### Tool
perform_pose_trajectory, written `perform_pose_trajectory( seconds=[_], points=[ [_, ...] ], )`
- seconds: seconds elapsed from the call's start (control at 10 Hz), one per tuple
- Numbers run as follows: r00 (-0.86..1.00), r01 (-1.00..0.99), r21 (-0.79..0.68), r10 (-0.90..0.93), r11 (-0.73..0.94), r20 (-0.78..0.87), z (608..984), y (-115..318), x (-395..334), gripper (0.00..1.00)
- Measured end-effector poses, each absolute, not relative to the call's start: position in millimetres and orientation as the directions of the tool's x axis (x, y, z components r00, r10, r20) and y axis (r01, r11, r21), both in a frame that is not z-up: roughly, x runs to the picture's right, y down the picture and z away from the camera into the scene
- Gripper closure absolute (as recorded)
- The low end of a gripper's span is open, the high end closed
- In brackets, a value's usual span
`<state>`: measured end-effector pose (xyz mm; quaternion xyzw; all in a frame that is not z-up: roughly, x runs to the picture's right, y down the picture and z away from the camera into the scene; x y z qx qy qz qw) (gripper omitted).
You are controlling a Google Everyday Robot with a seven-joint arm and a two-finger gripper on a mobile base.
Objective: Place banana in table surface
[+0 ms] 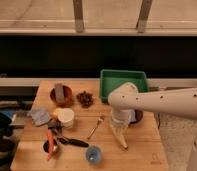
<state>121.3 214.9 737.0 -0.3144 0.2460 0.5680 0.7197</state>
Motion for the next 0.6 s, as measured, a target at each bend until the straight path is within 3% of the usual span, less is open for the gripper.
perform_pose_trajectory(
  seconds=[0.6],
  points=[
    [0.140,-0.990,-0.110,0.726,0.090,-0.673,726,183,147,0.30]
  ],
)
